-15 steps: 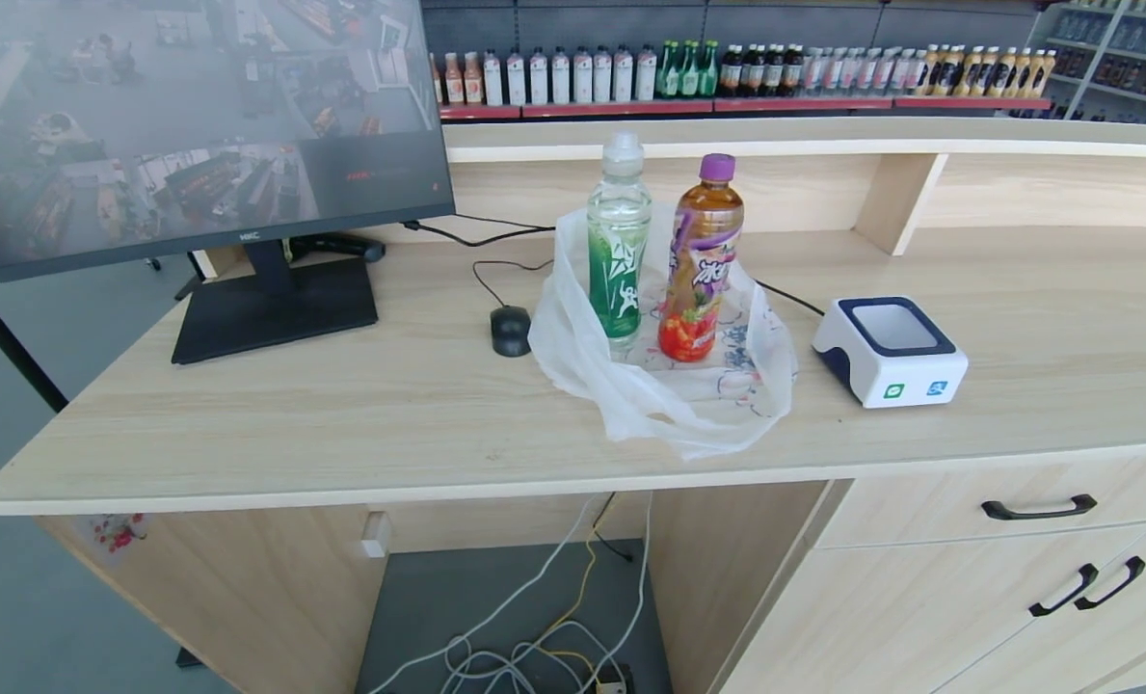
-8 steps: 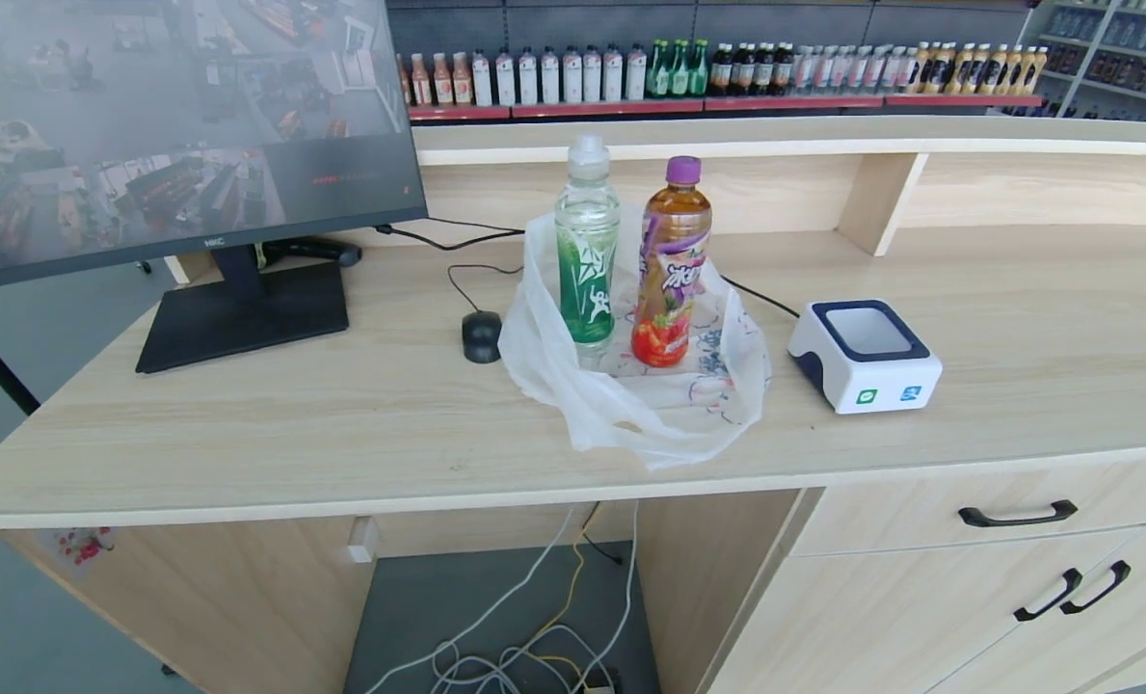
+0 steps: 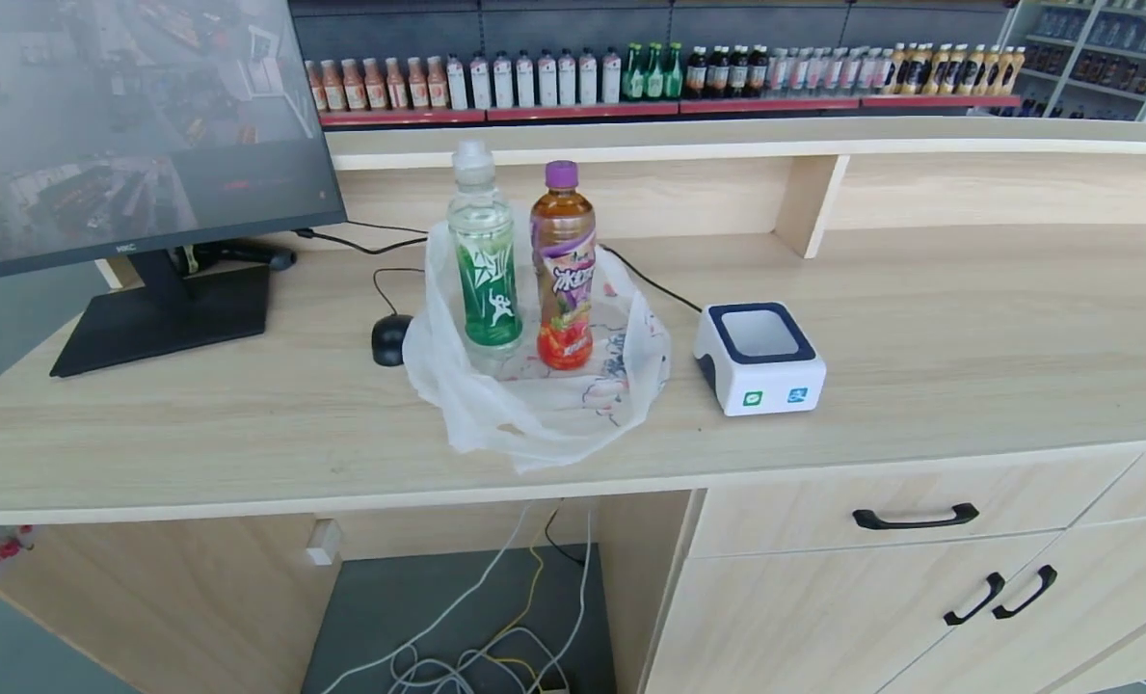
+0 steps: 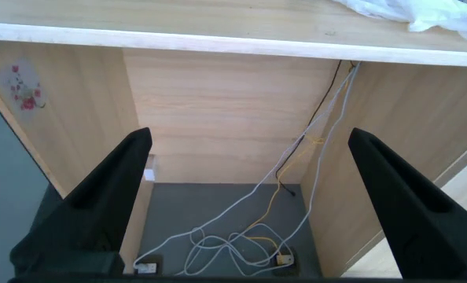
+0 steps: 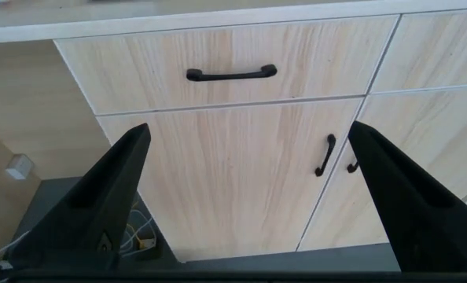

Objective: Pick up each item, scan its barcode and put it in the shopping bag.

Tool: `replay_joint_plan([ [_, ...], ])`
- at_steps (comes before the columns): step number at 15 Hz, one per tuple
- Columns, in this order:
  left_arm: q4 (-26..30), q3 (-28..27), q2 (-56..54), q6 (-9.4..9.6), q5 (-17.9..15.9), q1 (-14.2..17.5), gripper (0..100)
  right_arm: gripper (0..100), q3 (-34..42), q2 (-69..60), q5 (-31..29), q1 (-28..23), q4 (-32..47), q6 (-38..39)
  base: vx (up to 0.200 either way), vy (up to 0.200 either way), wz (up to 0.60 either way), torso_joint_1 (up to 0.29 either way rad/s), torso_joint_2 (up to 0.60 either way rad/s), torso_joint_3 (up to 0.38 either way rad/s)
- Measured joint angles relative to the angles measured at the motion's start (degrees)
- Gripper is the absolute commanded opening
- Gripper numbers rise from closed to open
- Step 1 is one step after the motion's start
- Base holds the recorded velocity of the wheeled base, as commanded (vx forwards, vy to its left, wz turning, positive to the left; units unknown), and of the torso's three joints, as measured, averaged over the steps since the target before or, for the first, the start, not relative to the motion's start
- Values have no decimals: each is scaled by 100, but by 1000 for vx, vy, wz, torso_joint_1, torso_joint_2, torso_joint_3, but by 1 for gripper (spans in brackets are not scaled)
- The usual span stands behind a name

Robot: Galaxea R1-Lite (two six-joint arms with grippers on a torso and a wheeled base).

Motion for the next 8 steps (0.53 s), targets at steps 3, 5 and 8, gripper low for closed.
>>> replay_joint_plan([
  [3, 2, 0, 0, -2, 2, -2, 100, 100, 0, 2, 0, -4, 0, -7, 0, -200, 0, 4, 1, -1],
  [5, -6, 0, 0, -30, 2, 0, 100, 100, 0, 2, 0, -4, 0, -2, 0, -200, 0, 10, 0, -2],
  [8, -9, 0, 0, -30, 2, 0, 100, 100, 0, 2, -2, 0, 0, -11, 0, -200, 0, -6, 1, 1],
])
